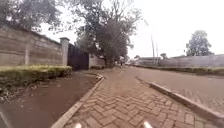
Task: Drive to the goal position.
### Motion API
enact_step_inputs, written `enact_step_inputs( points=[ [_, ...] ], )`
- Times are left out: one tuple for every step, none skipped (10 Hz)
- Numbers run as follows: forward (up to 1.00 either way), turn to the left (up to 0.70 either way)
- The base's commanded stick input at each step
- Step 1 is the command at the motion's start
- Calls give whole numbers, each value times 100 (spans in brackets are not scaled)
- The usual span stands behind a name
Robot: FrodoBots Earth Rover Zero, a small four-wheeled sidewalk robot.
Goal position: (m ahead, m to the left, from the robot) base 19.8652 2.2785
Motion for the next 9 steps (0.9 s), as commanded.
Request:
enact_step_inputs(
  points=[
    [70,5],
    [70,6],
    [70,6],
    [70,7],
    [70,7],
    [70,6],
    [70,-8],
    [70,-27],
    [70,-34]
  ],
)
